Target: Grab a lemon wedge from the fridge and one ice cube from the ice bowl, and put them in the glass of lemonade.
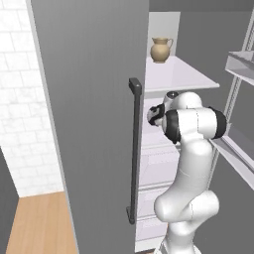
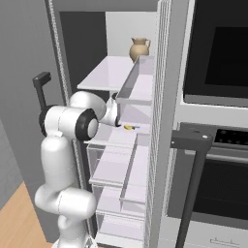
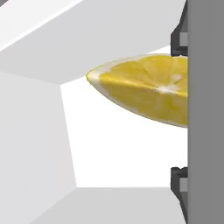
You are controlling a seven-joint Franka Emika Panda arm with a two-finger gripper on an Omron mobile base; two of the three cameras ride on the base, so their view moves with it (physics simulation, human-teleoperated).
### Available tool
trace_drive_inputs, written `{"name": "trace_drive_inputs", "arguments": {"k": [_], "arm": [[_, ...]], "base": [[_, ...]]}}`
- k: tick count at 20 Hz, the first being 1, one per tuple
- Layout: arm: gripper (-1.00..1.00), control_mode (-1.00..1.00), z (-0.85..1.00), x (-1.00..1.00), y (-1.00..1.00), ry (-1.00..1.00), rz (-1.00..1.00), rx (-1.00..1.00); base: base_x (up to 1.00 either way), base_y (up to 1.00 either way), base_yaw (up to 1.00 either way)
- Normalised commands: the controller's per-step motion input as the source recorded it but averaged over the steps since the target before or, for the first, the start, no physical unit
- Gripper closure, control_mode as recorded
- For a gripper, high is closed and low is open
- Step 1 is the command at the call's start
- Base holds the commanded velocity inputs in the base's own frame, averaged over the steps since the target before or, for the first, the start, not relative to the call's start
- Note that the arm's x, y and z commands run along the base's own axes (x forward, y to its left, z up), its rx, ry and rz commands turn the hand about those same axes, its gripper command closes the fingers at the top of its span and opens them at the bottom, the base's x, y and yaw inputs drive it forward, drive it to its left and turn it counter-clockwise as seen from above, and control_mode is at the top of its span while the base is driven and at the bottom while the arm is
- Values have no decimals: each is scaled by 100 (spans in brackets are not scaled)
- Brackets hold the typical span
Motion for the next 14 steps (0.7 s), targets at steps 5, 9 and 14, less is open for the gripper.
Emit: {"name": "trace_drive_inputs", "arguments": {"k": [5,9,14], "arm": [[-100,-100,-21,-1,-32,0,0,0],[100,-100,-24,0,-7,0,0,-3],[100,-100,-3,0,-6,0,0,0]], "base": [[0,0,0],[0,0,0],[0,0,0]]}}
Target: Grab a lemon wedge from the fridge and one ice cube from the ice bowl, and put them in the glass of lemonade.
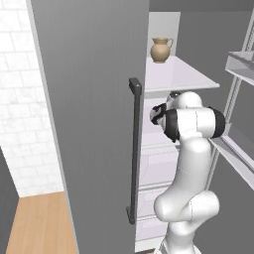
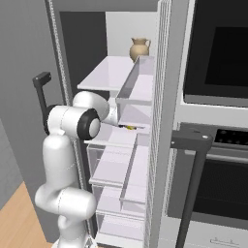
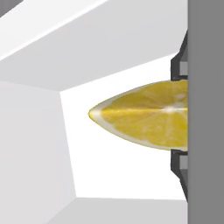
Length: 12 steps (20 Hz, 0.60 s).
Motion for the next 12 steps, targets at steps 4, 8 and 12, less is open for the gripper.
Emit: {"name": "trace_drive_inputs", "arguments": {"k": [4,8,12], "arm": [[100,-100,0,-3,0,0,0,0],[100,-100,0,-29,0,0,0,0],[100,-100,0,-53,0,-3,0,0]], "base": [[0,0,0],[0,0,0],[0,0,0]]}}
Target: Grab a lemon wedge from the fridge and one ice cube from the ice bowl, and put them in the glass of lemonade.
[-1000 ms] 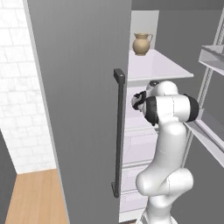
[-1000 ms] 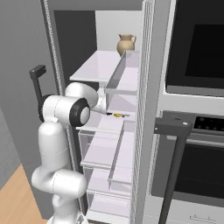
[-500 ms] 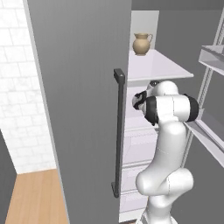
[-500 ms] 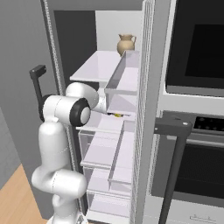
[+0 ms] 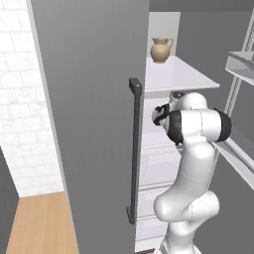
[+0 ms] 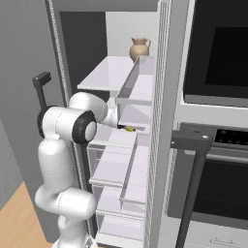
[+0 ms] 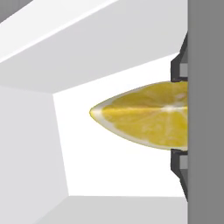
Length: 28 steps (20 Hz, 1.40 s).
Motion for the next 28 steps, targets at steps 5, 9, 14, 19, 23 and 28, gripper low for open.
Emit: {"name": "trace_drive_inputs", "arguments": {"k": [5,9,14,19,23,28], "arm": [[100,-100,8,-72,0,-15,0,3],[100,-100,60,-91,0,-24,0,3],[100,-100,98,-100,0,-13,-1,0],[100,-100,100,-100,4,2,0,0],[100,-100,100,-100,17,12,0,-1],[100,-100,100,-100,43,16,3,-5]], "base": [[0,0,0],[0,0,0],[0,0,0],[0,0,0],[0,0,0],[0,0,0]]}}
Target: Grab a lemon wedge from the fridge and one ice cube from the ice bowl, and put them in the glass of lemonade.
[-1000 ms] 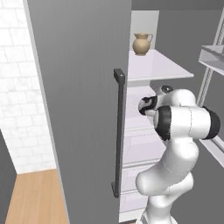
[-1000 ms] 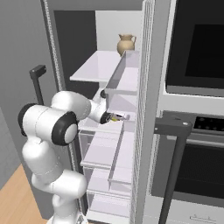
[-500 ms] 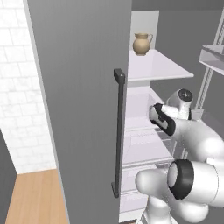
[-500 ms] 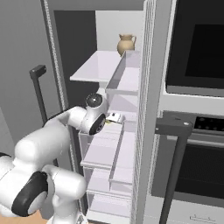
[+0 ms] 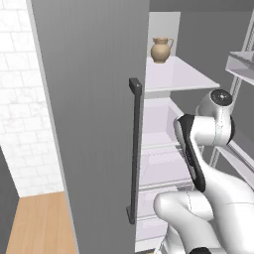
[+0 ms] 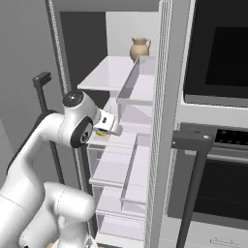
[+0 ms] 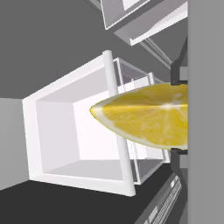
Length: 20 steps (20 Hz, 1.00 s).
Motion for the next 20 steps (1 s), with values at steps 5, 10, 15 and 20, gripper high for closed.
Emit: {"name": "trace_drive_inputs", "arguments": {"k": [5,10,15,20], "arm": [[100,-100,77,-100,71,16,4,-7],[100,-100,8,-99,58,5,15,-9],[100,100,-3,-40,3,0,7,-2],[100,100,0,0,0,0,0,0]], "base": [[0,0,0],[0,0,0],[-60,-3,8],[-100,-21,1]]}}
